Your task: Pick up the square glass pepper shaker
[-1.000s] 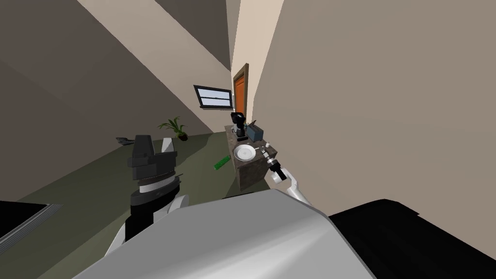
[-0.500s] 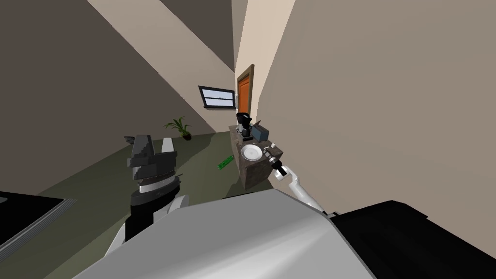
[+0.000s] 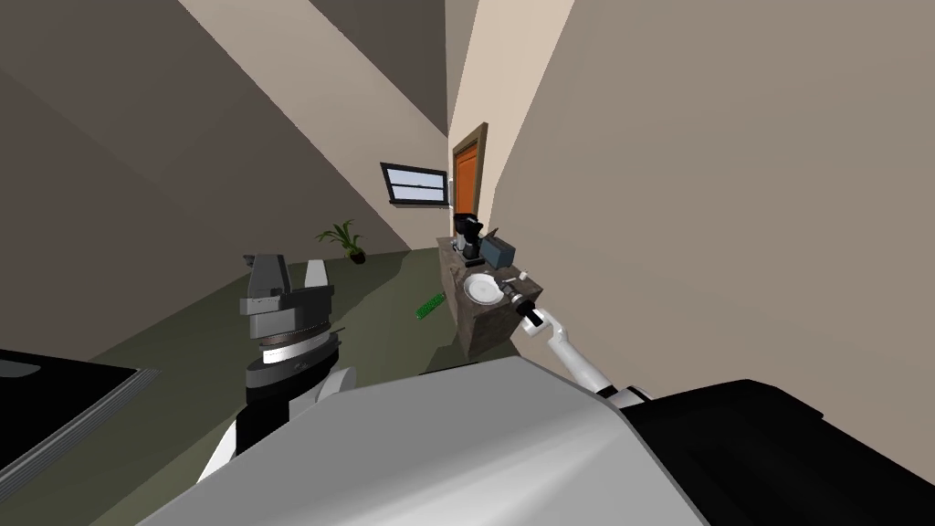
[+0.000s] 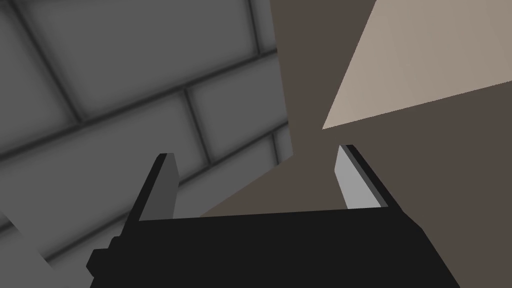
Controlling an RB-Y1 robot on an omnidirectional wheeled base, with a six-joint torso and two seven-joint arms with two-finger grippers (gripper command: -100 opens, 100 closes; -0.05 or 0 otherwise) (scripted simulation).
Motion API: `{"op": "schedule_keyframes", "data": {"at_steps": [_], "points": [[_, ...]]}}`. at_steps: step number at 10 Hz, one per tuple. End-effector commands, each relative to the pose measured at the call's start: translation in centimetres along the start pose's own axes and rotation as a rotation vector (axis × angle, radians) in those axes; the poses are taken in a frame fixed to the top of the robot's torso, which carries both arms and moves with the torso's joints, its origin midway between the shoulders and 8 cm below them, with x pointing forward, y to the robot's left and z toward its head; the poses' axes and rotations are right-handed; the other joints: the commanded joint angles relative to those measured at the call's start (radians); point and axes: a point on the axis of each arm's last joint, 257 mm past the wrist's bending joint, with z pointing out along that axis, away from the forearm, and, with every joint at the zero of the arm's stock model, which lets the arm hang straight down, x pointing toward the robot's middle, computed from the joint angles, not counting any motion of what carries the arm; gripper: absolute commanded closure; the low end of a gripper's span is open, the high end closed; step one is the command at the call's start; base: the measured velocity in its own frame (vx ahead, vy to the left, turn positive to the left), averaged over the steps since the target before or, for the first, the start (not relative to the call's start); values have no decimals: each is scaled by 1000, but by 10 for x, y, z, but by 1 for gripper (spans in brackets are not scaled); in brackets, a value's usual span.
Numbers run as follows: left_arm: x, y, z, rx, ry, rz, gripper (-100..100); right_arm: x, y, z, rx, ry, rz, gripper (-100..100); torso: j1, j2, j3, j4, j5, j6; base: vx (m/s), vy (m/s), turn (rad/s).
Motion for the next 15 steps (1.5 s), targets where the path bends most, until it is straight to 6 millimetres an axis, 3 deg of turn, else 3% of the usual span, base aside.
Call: {"op": "schedule_keyframes", "data": {"at_steps": [1, 4, 5, 6, 7, 8, 9, 10, 11, 12, 14, 15], "points": [[0, 0, 0, 0, 0, 0, 0, -11, -23, 5, 48, 12, -65, -100, 0, 0, 0, 0, 0, 0, 40, 152, 45], [0, 0, 0, 0, 0, 0, 0, -12, -71, 0, 147, 41, -117, -100, 2, -1, 0, 0, 1, 0, 45, 125, 24], [0, 0, 0, 0, 0, 0, 0, -27, -84, 4, 181, 41, -170, -100, 0, -1, -1, 0, 0, 0, 67, 113, 37], [0, 0, 0, 0, 0, 0, 0, -22, -101, -3, 215, 54, -168, -100, 1, -2, -1, 0, 0, 0, 52, 98, 16], [0, 0, 0, 0, 0, 0, 0, -38, -115, 0, 251, 52, -218, -100, 0, -2, -1, 0, 0, 0, 71, 125, 25], [0, 0, 0, 0, 0, 0, 0, -34, -128, -6, 278, 63, -216, -100, 1, -2, -1, 0, 0, 0, 60, 93, 10], [0, 0, 0, 0, 0, 0, 0, -50, -144, -6, 322, 62, -263, -100, -1, -2, -1, -1, 0, 0, 67, 98, 24], [0, 0, 0, 0, 0, 0, 0, -46, -161, -14, 356, 75, -260, -100, 0, -2, -1, 0, 0, 0, 64, 87, 10], [0, 0, 0, 0, 0, 0, 0, -46, -161, -14, 356, 75, -260, -100, -1, -2, -1, -1, 0, 0, 27, 35, -7], [0, 0, 0, 0, 0, 0, 0, -61, -179, -17, 407, 76, -303, -100, -4, 0, 0, 0, -1, 0, 39, 56, 21], [0, 0, 0, 0, 0, 0, 0, -59, -189, -23, 429, 84, -301, -100, -3, -1, -1, 0, -1, 0, 42, 45, 1], [0, 0, 0, 0, 0, 0, 0, -74, -210, -30, 489, 87, -339, -100, -5, 0, 0, 0, -1, 0, 58, 60, 8]]}}
